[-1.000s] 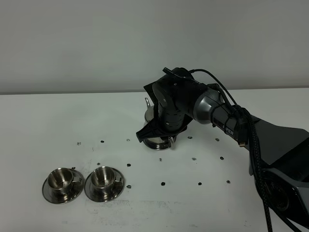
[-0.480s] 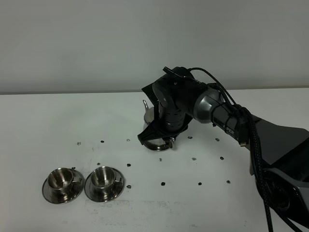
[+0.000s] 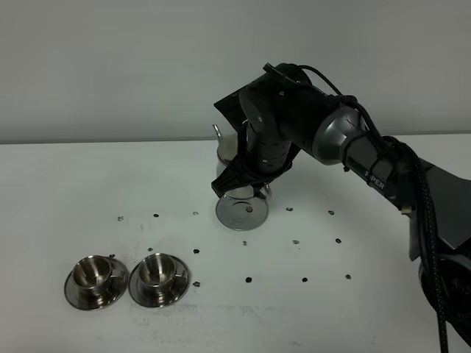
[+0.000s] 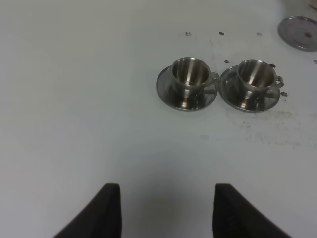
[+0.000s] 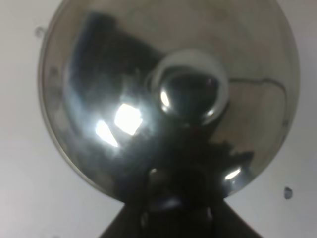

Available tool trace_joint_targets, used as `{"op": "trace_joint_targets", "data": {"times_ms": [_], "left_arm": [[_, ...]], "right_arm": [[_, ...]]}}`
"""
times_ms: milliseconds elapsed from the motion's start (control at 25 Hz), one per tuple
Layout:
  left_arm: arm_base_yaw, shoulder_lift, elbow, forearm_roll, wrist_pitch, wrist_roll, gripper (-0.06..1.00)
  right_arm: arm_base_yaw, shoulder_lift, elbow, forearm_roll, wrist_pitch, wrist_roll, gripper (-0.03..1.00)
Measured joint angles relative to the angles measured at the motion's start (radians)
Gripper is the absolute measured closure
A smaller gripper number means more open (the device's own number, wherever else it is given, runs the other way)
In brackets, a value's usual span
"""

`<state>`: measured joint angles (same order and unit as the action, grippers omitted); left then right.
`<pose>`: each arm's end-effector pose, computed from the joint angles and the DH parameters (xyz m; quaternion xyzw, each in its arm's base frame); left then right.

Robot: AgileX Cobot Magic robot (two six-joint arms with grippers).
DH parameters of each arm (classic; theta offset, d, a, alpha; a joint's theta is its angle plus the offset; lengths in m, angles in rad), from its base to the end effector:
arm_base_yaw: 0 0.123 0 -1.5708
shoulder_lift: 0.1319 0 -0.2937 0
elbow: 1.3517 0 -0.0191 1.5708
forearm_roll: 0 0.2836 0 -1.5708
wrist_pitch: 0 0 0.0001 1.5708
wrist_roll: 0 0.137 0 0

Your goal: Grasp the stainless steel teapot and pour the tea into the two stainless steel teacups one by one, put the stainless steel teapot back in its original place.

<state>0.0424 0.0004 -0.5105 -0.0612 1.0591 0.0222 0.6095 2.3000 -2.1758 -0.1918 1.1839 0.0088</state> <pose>0.0554 -0.0050 0.2761 -0.0073 0.8497 -0.0136 0.5270 0.4680 0.2972 0.1966 -0.3092 0.9304 -0.0365 0.1935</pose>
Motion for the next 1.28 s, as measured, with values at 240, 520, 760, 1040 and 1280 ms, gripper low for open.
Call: {"op": "trace_joint_targets", "data": {"times_ms": [240,520,760,1040,1280], "left_arm": [[0.000,0.000,0.000,0.000,0.000,0.000,0.46],[0.000,0.000,0.000,0.000,0.000,0.000,0.46],[0.000,0.000,0.000,0.000,0.000,0.000,0.46],[0.000,0.000,0.000,0.000,0.000,0.000,0.46],[0.000,0.000,0.000,0.000,0.000,0.000,0.46]], "right_arm": [[0.057,-0.071,0.008,0.029,0.050,-0.072,0.76],[0.066,-0.288,0.388,0.060,-0.171,-0.095,0.76],[0.136,-0.453,0.705,0.049,-0.374,-0.207,0.76],[0.238,-0.459,0.718,-0.053,-0.446,-0.400,0.76],[0.273,-0.419,0.632,-0.050,-0.470,-0.606,0.76]]}}
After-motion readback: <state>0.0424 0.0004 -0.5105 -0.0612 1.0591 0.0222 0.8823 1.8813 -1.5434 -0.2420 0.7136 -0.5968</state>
